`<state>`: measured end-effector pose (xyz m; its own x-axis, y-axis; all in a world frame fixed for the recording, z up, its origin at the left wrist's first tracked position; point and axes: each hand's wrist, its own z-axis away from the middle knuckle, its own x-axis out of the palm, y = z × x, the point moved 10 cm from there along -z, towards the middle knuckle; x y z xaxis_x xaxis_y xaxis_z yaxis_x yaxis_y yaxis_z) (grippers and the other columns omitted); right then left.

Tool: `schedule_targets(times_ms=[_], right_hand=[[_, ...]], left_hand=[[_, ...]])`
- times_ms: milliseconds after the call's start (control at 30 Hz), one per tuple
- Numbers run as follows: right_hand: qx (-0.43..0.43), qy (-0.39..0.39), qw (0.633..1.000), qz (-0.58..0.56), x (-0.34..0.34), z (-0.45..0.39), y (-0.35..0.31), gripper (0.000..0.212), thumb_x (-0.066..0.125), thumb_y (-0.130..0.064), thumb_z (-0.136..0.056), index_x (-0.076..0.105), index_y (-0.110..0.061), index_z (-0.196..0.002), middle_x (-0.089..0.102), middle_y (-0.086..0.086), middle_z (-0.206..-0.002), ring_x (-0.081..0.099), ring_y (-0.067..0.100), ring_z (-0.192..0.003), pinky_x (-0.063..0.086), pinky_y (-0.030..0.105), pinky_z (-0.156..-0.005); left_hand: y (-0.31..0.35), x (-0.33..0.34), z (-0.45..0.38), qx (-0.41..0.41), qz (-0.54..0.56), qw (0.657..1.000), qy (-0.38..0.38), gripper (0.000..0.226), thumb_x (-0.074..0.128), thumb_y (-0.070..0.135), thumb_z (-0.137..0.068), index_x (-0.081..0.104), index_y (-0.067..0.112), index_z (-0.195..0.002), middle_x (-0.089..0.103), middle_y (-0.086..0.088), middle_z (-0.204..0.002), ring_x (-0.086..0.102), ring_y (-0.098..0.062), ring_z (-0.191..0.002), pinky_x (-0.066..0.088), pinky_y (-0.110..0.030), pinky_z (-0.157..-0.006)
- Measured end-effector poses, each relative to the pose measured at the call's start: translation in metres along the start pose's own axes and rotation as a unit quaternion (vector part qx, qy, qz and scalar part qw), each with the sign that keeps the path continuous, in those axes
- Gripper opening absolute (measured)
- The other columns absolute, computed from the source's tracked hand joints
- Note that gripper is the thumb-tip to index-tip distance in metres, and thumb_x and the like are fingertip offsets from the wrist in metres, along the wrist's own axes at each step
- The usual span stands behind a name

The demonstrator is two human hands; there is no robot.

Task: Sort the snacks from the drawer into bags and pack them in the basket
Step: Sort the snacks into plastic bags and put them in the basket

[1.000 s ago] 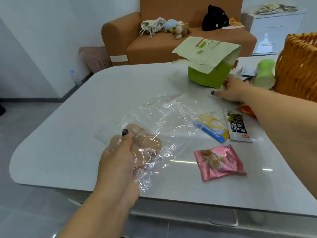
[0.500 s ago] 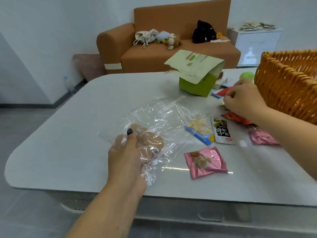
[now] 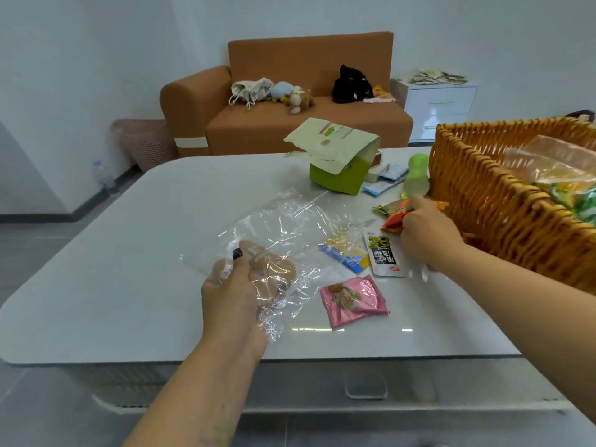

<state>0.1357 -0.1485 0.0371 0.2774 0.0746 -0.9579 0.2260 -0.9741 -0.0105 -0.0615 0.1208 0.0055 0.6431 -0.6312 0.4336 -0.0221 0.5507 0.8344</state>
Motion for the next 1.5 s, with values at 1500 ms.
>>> schedule_targets(times_ms=[1500], right_hand=[[0.220, -0.210, 0.612, -0.730, -0.081, 0.167, -0.014, 0.029, 0.059, -0.001, -0.082, 0.066, -0.004, -0.110, 0.067, 0.022, -0.102, 0.061, 0.027, -0.088, 0.058, 0.032, -0.061]], left_hand=[[0.028, 0.011, 0.052, 0.055, -0.156, 0.946, -0.278, 0.048, 0.056, 0.025, -0.079, 0.058, 0.017, -0.126, 0.072, -0.018, -0.105, 0.070, -0.037, -0.094, 0.055, -0.052, -0.078]])
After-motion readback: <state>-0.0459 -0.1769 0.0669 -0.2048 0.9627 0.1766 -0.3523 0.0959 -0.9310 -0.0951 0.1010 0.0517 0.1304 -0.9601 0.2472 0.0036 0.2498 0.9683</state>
